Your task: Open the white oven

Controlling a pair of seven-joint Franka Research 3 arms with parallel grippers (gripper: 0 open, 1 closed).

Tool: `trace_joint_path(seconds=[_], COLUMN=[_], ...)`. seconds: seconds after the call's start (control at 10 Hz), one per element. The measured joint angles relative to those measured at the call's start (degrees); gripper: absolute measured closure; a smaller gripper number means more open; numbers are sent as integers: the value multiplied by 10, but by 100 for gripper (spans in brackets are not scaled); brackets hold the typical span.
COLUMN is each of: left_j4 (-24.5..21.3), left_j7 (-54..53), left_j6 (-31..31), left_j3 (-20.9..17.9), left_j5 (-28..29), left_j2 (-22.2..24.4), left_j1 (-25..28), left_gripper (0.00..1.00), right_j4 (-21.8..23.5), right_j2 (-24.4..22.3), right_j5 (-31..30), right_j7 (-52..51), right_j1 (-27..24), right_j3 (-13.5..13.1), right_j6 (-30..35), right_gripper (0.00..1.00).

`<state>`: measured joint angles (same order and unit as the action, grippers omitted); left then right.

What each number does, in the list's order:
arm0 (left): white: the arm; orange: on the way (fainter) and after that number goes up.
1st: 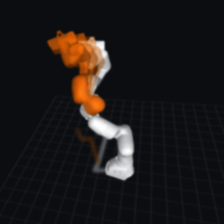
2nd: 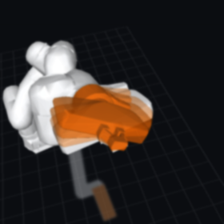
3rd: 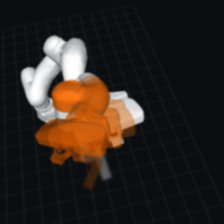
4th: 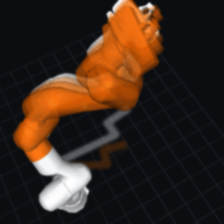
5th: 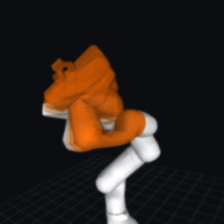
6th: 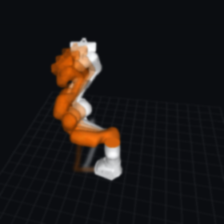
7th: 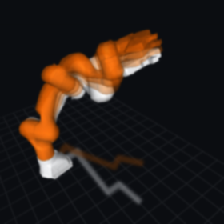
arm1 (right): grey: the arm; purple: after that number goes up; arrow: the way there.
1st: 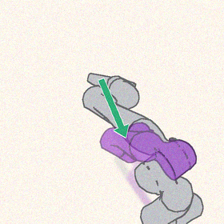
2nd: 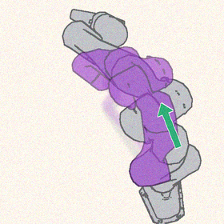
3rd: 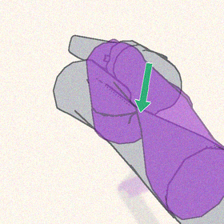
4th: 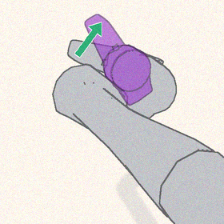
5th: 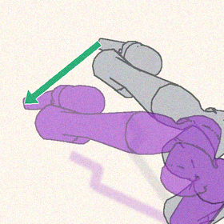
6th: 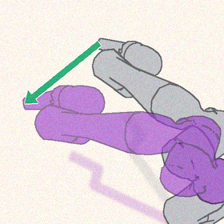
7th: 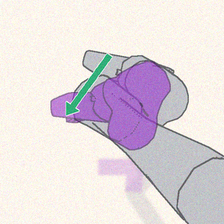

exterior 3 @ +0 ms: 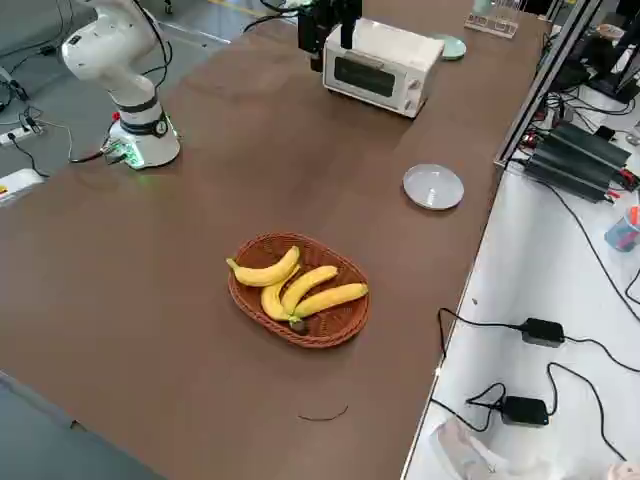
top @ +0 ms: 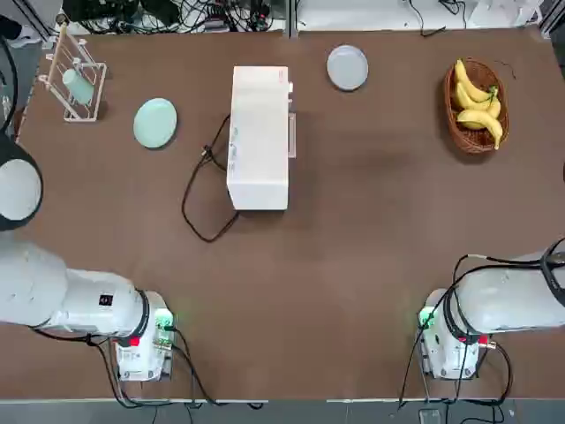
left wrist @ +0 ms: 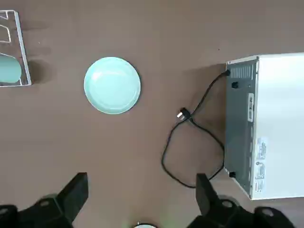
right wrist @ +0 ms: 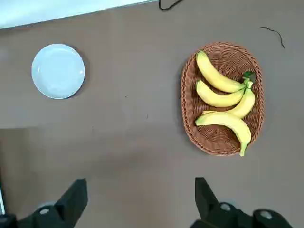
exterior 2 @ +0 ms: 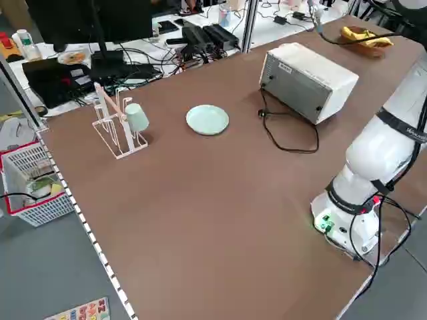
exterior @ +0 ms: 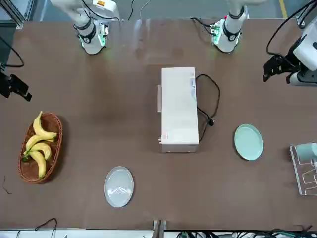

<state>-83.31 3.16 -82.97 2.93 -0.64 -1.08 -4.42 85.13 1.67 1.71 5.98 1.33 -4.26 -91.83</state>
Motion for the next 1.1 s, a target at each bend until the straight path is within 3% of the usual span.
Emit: trace_joint_path(seconds=[0.6,0.8,1.1], left_j4=[-5,-14,-78], left_j7=[22,113,225], left_j6=[1,-16,-111], left_j3=[11,54,124], left_j5=[0,-1,-1], left_j2=[-6,-20,-44], left_j1=[-8,-14,-19], left_gripper=[0,3,14], right_j4=[-3,-3,-4], right_j2=[0,0,0], right_j5=[0,0,0], right_j7=[0,0,0], right_j1=[-1,-3,-5], right_j3=[0,0,0], right_j6=[0,0,0], right_gripper=[0,0,0])
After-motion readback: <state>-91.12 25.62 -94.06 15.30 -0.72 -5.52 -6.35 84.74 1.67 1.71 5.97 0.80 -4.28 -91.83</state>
